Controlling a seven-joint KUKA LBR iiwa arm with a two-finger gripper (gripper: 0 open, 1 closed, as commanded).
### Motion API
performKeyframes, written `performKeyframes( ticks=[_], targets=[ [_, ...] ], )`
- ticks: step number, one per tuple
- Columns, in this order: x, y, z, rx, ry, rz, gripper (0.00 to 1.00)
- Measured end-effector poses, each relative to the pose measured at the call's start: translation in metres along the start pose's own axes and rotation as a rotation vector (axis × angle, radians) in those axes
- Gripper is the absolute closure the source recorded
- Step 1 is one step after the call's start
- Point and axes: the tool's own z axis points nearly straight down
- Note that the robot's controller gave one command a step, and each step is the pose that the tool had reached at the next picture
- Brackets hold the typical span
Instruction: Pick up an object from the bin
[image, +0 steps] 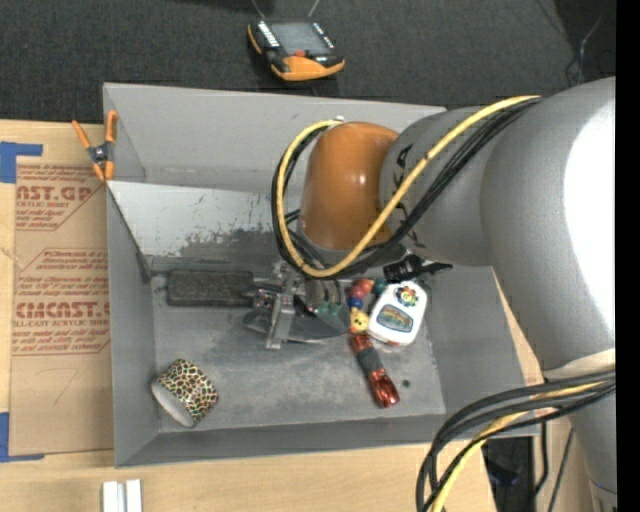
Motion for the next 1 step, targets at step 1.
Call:
performKeyframes(
  ticks=[1],
  targets=[
    [0.0009, -0.0002, -0.0205, 0.001, 0.004, 0.0, 1.0]
  ],
)
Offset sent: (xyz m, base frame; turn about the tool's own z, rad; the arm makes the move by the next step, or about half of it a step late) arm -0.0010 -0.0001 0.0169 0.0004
